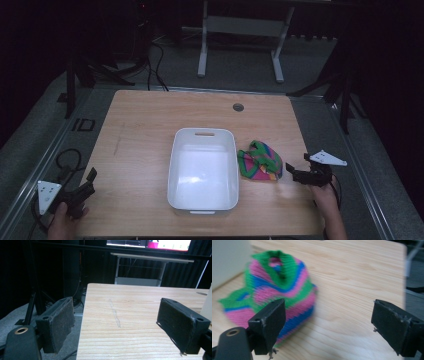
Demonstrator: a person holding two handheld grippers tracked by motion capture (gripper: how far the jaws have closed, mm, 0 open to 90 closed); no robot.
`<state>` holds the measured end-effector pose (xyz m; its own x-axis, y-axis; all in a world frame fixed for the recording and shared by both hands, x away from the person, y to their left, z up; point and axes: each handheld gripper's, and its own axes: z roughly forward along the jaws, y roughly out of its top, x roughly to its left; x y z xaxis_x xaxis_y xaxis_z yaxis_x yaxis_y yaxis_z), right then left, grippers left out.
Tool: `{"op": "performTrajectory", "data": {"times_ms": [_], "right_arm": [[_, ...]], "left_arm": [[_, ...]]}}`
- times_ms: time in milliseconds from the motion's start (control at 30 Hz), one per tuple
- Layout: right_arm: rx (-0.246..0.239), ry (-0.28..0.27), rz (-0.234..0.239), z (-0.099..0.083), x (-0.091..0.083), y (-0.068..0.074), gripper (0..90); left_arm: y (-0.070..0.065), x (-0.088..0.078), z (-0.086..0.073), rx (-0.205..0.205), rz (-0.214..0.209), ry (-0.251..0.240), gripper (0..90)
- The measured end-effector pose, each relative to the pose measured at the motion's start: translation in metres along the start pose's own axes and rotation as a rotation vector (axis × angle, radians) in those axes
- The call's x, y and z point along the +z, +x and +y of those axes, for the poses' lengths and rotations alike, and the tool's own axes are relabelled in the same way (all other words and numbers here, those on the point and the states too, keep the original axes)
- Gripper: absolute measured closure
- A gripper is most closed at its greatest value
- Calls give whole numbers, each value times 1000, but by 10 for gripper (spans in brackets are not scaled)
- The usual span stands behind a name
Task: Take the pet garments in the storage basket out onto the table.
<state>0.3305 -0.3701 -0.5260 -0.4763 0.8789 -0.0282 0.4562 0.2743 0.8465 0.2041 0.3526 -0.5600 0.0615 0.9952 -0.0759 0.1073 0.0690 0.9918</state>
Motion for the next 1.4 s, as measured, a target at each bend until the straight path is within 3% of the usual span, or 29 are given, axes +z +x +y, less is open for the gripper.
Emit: {"op": "performTrajectory", "data": {"times_ms": [200,333,467,600,633,833,1000,1400], "right_arm": [[64,-15,-83,-16,-5,-7,126],[89,-26,-94,-21,-7,-8,128],[123,-39,-144,-33,-12,-6,134],[121,-48,-157,-36,-14,-4,135],[131,-79,-179,-39,-19,-1,135],[150,-137,-243,-48,-31,3,136],[171,-180,-247,-57,-36,0,136],[168,-179,-251,-57,-35,-1,141]], "left_arm": [[0,0,0,4,2,1,148],[0,0,0,6,6,0,147],[0,0,0,5,3,0,148],[0,0,0,4,5,-3,147],[0,0,0,4,5,-3,147],[0,0,0,3,2,0,148],[0,0,0,2,3,-1,147],[0,0,0,0,1,-1,148]]}}
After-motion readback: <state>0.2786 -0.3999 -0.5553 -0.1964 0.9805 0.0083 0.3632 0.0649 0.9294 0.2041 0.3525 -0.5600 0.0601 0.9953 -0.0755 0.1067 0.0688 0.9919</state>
